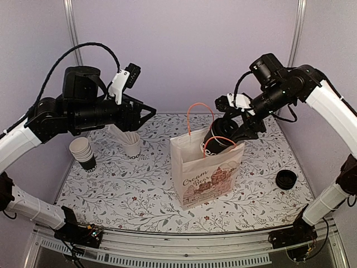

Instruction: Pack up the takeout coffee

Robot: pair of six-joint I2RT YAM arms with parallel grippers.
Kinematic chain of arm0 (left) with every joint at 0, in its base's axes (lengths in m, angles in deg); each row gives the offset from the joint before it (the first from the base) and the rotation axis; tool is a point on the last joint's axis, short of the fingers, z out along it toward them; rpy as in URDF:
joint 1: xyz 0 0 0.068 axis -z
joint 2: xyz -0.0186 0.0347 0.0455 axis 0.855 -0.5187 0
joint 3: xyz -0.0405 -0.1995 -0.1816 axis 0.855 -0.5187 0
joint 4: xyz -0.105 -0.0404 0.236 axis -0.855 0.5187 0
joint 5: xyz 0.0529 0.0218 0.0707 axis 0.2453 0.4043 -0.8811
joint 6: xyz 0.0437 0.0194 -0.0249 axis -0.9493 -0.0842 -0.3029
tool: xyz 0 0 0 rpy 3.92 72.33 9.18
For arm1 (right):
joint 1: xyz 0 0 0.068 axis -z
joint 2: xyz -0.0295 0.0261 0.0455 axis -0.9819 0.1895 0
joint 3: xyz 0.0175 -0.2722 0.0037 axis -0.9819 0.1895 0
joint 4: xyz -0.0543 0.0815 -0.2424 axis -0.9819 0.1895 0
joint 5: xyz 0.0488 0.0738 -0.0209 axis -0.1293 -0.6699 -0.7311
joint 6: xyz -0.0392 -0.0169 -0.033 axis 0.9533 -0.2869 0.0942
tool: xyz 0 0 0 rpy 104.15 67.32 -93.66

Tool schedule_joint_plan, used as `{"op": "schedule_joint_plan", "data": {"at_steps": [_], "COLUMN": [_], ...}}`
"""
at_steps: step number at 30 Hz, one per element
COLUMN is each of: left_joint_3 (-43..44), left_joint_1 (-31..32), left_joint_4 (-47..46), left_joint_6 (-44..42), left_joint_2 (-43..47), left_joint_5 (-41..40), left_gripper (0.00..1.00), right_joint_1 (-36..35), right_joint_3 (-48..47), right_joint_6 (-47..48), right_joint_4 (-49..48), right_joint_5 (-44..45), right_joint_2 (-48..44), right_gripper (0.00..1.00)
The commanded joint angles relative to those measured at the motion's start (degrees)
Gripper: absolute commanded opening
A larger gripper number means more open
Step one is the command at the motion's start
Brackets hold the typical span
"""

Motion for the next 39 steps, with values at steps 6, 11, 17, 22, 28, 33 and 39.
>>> {"op": "schedule_joint_plan", "data": {"at_steps": [6, 11, 17, 22, 28, 33, 39], "left_joint_3": [-6.99, -10.60, -12.81, -13.37, -13.73, -9.79, -3.83], "left_joint_1": [-3.84, -6.06, -7.51, -8.03, -8.83, -8.99, -8.94], "left_joint_4": [-5.96, -8.97, -12.85, -16.22, -22.64, -25.18, -25.66], "left_joint_6": [2.18, 2.95, 3.85, 4.89, 6.83, 7.52, 7.90], "left_joint_2": [2.63, 1.99, -0.88, -5.48, -13.43, -23.64, -34.94], "left_joint_5": [2.60, 5.58, 9.52, 11.96, 16.77, 21.75, 25.14], "left_gripper": [0.61, 0.61, 0.61, 0.61, 0.61, 0.61, 0.59], "right_joint_1": [-4.86, -6.87, -12.32, -17.76, -19.61, -20.29, -20.79], "right_joint_3": [-5.62, -3.83, 3.80, 12.29, 18.11, 23.46, 29.81], "right_joint_6": [-4.22, -4.32, -2.86, -1.55, -0.49, 0.67, 3.69], "right_joint_4": [7.11, 7.05, 5.79, 2.45, -1.32, -4.14, -8.22], "right_joint_5": [7.83, 9.74, 14.81, 21.46, 21.89, 21.54, 25.55], "right_joint_2": [9.56, 9.37, 2.23, -4.65, -10.17, -15.18, -19.83], "right_gripper": [0.44, 0.43, 0.42, 0.41, 0.41, 0.41, 0.41]}}
